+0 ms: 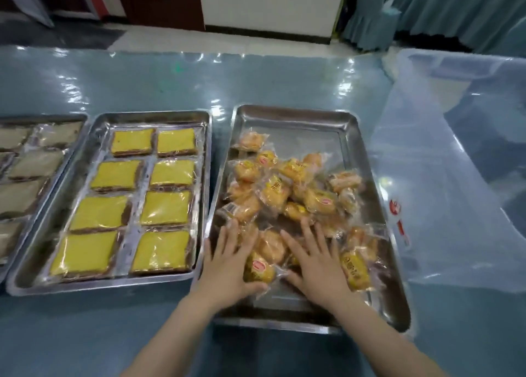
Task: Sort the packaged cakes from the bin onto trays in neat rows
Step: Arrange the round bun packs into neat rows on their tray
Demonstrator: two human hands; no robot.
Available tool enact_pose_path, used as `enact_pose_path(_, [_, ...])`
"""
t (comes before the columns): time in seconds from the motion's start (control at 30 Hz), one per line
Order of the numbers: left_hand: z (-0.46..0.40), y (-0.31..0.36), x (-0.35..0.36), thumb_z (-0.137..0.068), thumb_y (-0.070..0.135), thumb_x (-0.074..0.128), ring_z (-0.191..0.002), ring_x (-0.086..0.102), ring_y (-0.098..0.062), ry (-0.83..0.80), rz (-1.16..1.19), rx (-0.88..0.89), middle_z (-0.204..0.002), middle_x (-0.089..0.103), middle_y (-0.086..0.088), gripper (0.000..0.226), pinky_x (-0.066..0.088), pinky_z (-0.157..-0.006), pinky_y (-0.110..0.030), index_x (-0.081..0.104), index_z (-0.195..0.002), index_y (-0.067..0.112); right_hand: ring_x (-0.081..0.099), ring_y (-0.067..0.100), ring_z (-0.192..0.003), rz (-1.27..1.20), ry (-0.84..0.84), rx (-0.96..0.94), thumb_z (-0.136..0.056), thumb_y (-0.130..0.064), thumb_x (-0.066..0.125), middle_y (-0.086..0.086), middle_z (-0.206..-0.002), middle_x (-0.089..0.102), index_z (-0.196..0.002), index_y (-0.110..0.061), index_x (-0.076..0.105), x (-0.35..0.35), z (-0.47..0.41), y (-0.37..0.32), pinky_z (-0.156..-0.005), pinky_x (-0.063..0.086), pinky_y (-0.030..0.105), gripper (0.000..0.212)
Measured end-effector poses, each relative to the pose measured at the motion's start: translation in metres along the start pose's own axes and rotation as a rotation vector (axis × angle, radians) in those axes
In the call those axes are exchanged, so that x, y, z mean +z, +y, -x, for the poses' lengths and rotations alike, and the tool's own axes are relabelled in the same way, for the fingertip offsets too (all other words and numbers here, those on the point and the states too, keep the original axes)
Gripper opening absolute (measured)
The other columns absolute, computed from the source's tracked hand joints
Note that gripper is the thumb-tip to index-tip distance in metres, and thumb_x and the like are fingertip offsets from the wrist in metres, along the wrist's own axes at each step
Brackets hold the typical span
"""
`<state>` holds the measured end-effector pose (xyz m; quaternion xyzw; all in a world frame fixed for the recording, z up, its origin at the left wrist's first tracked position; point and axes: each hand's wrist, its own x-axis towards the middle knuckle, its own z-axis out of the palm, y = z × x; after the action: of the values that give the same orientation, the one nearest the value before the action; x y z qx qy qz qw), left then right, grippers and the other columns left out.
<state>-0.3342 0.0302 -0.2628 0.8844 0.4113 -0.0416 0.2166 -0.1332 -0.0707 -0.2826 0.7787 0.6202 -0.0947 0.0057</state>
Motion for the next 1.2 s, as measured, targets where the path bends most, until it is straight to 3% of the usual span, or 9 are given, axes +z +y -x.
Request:
enact_pose_path(0.23, [-0.049, 0.011, 0.0, -0.065, 0.073, 0.06, -0.129, -0.04, -0.023, -0.063, 0.022, -0.112, -0.134, -0.054, 0.006, 0.112, -0.008, -0.108, -0.046, -0.027, -0.132, 0.055, -0.013, 0.032, -0.143, -0.045, 0.03, -0.037, -0.078, -0.079, 0.019, -0.007, -0.151, -0.037, -0.143, -0.052, -0.015, -0.002, -0.051, 0.026, -0.111, 0.001, 0.062, 0.078])
enact_pose_path(0.4, [-0.069, 0.016, -0.008, -0.071, 0.065, 0.063, -0.137, -0.027, -0.021, 0.038, 0.058, -0.148, -0.144, -0.042, 0.004, 0.103, 0.002, -0.113, -0.044, 0.0, -0.147, 0.039, -0.002, 0.029, -0.146, -0.091, 0.008, -0.026, -0.082, -0.076, 0.03, -0.014, -0.149, -0.036, -0.142, -0.054, -0.011, -0.008, -0.084, 0.04, -0.111, -0.003, 0.06, 0.076])
enact_pose_path(0.53, [-0.048, 0.022, 0.002, -0.072, 0.061, 0.065, -0.138, -0.021, -0.016, 0.187, 0.134, -0.205, -0.15, -0.031, 0.011, 0.077, 0.005, -0.112, -0.04, 0.028, -0.135, 0.037, -0.01, 0.029, -0.145, -0.067, -0.018, -0.034, -0.084, -0.07, 0.039, -0.01, -0.155, -0.024, -0.143, -0.052, -0.006, -0.013, -0.089, 0.04, -0.112, -0.003, 0.063, 0.077])
enact_pose_path(0.67, [-0.014, 0.018, 0.004, -0.07, 0.066, 0.062, -0.143, -0.011, -0.017, 0.062, 0.138, -0.285, -0.157, -0.011, 0.004, 0.056, 0.017, -0.112, -0.039, 0.043, -0.109, 0.031, -0.021, 0.034, -0.141, 0.004, 0.02, -0.02, -0.088, -0.051, 0.051, -0.003, -0.159, -0.013, -0.145, -0.047, 0.014, -0.025, -0.081, 0.027, -0.104, -0.02, 0.067, 0.069])
enact_pose_path(0.77, [0.002, 0.017, 0.002, -0.072, 0.063, 0.062, -0.142, -0.018, -0.017, 0.087, 0.072, -0.263, -0.157, -0.012, 0.002, 0.069, 0.013, -0.113, -0.039, 0.037, -0.126, 0.029, -0.021, 0.034, -0.141, 0.068, 0.08, -0.033, -0.087, -0.039, 0.053, -0.002, -0.16, -0.007, -0.147, -0.036, 0.022, -0.033, -0.075, 0.006, -0.094, -0.033, 0.06, 0.067])
enact_pose_path(0.87, [0.011, 0.02, -0.001, -0.082, 0.054, 0.056, -0.143, -0.011, -0.018, 0.24, -0.022, -0.104, -0.157, 0.001, 0.001, 0.071, 0.002, -0.115, -0.039, 0.028, -0.142, 0.027, -0.008, 0.026, -0.146, -0.069, 0.041, -0.158, -0.09, -0.034, 0.052, -0.003, -0.161, 0.0, -0.15, -0.032, 0.013, -0.031, -0.072, -0.013, -0.11, -0.012, 0.055, 0.072])
enact_pose_path(1.0, [0.018, 0.023, 0.005, -0.092, 0.031, 0.051, -0.134, 0.036, -0.016, 0.308, 0.074, 0.154, -0.141, 0.048, 0.002, 0.035, 0.019, -0.116, -0.038, 0.056, -0.126, 0.023, 0.007, 0.021, -0.146, -0.125, 0.001, -0.219, -0.089, -0.032, 0.057, -0.004, -0.16, 0.009, -0.15, -0.033, 0.012, -0.023, -0.066, -0.017, -0.116, 0.003, 0.044, 0.075])
enact_pose_path(1.1, [0.019, 0.019, 0.018, -0.098, 0.035, 0.036, -0.143, 0.011, -0.014, 0.179, 0.029, 0.117, -0.155, 0.02, 0.004, 0.047, -0.009, -0.112, -0.021, 0.033, -0.144, 0.026, 0.039, 0.026, -0.131, -0.173, 0.134, -0.189, -0.084, -0.021, 0.059, 0.004, -0.143, 0.044, -0.141, -0.024, 0.035, -0.017, -0.054, -0.019, -0.109, 0.029, 0.04, 0.062])
enact_pose_path(1.2, [0.013, 0.012, 0.025, -0.099, 0.039, 0.023, -0.142, -0.018, -0.017, 0.068, -0.063, 0.078, -0.154, -0.016, 0.006, 0.056, -0.015, -0.11, -0.03, -0.005, -0.148, 0.032, 0.059, 0.013, -0.096, -0.479, 0.161, -0.07, -0.079, -0.031, 0.059, -0.005, -0.108, 0.061, -0.121, -0.029, 0.042, -0.018, -0.031, -0.019, -0.078, 0.051, 0.028, 0.045])
